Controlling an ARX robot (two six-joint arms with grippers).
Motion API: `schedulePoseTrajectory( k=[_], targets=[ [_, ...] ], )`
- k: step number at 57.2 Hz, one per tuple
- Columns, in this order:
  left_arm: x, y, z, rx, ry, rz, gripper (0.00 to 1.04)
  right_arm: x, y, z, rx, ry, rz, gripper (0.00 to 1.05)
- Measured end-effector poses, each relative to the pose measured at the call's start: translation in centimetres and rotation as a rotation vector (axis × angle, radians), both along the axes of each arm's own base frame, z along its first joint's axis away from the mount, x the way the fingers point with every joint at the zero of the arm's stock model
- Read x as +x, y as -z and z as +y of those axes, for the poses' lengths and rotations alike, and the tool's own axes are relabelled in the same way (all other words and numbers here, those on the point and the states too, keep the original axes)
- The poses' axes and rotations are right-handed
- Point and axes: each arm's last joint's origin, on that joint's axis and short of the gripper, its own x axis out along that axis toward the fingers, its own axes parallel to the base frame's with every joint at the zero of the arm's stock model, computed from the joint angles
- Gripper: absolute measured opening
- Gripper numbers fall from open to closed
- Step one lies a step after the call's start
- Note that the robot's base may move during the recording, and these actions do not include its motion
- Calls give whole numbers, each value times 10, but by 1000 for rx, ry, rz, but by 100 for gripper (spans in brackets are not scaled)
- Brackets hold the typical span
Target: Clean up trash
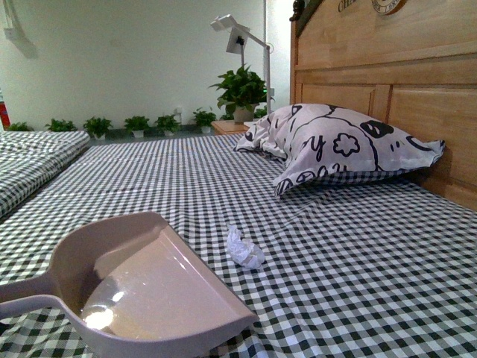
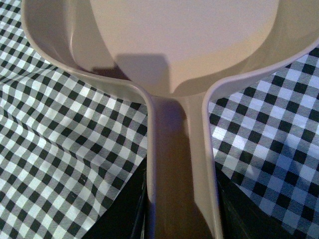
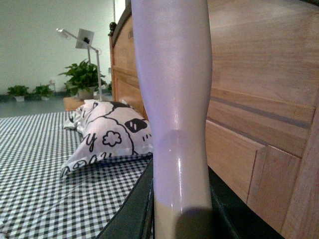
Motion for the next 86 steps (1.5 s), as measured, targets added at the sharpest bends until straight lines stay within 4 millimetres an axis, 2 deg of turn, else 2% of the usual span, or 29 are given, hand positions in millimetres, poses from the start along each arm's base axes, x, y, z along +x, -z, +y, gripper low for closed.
schedulePoseTrajectory(
  k=[18, 30, 46, 53, 58, 67, 74, 86],
  targets=[
    [18, 14, -1, -26, 2, 68, 28, 0, 0, 0, 0, 0, 0, 20],
    [21, 25, -1, -22, -5, 144, 28, 0, 0, 0, 0, 0, 0, 20],
    [22, 26, -1, -21, -7, 154, 28, 0, 0, 0, 0, 0, 1, 20],
    [22, 26, -1, -21, -7, 154, 28, 12, -2, 3, -74, -78, 240, 20],
    [22, 26, -1, -19, -8, 153, 28, 35, 1, 8, -104, -128, 378, 20],
    [22, 26, -1, -19, -8, 154, 28, 103, 16, 24, -156, -139, 492, 20],
    [22, 26, -1, -19, -8, 154, 28, 158, 41, 39, -241, -126, 563, 20],
    [22, 26, -1, -19, -8, 154, 28, 223, 81, 64, -330, -121, 700, 20]
  ],
)
